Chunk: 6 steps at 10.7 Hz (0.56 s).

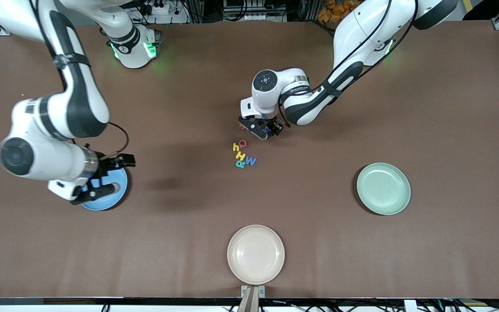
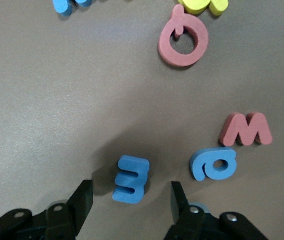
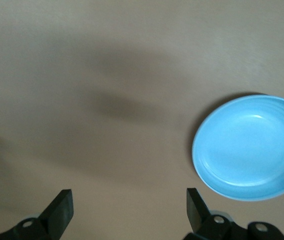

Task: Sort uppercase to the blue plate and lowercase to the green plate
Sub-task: 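Close the left gripper on the blue foam letter m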

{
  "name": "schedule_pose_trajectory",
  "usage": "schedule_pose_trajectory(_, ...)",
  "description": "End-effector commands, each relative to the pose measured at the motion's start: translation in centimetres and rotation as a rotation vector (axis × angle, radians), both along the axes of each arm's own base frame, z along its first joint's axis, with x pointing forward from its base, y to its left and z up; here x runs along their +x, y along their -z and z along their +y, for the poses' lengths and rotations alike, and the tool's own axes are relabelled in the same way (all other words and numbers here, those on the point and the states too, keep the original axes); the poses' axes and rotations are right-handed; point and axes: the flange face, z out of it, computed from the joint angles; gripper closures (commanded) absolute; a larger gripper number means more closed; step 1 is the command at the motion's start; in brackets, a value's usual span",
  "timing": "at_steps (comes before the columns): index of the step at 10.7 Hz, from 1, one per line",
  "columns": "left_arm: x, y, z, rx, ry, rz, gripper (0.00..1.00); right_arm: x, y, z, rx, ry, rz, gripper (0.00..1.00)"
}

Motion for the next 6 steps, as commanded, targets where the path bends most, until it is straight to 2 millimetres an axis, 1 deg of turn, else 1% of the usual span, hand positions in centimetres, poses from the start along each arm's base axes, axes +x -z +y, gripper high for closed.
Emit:
schedule_pose_trajectory(1,-0.33,0.73,-0.04,-0.009,0.027,-0.033,0.36,0.36,1.15,1.73,0.007,-0.006,-0.004,0.00)
schedule_pose_trajectory(2,-0.03,0.88,0.13,-0.016,0.025,-0.038,0.41,0.41,1.12,1.77,0.011,-0.004,-0.008,0.00)
schedule_pose_trajectory(4,-0.18,1.22,0.02,-0.021,0.026,-0.031,0.43,0.44,1.31,1.79,0.012,-0.003,-0.007,0.00)
schedule_pose_trajectory(5,-0.07,1.29,0.09,-0.024,0.023,-0.031,0.50,0.38,1.29,2.19,0.012,-0.009,-0.010,0.00)
schedule_pose_trajectory(6,0.00,1.29,0.15,-0.024,0.022,-0.031,0.62,0.32,1.27,2.59,0.013,-0.015,-0.013,0.00)
